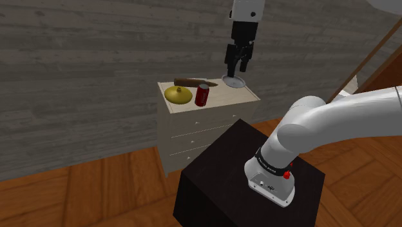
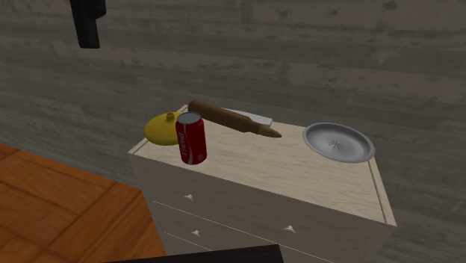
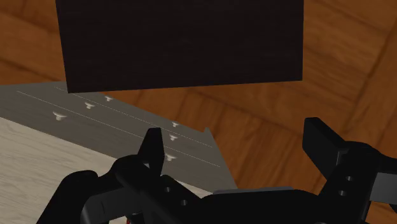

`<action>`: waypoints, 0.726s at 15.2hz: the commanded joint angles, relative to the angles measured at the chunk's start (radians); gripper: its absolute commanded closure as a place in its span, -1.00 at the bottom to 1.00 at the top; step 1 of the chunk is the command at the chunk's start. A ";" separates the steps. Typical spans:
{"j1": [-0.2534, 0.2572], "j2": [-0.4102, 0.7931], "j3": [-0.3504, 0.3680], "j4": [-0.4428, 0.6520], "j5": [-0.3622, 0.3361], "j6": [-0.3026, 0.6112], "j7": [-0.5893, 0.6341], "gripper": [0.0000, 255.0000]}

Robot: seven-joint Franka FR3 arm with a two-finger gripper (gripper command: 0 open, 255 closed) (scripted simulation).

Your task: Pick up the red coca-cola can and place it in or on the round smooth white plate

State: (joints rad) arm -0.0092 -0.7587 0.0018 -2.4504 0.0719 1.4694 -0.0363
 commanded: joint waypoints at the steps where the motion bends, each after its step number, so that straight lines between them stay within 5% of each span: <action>1: 0.000 0.000 0.000 0.000 0.000 0.000 0.000 -1.00; 11: -0.038 0.214 -0.051 -0.102 -0.063 0.416 -0.074 -1.00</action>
State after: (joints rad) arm -0.0440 -0.5581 -0.0463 -2.5379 0.0132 1.8444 -0.1064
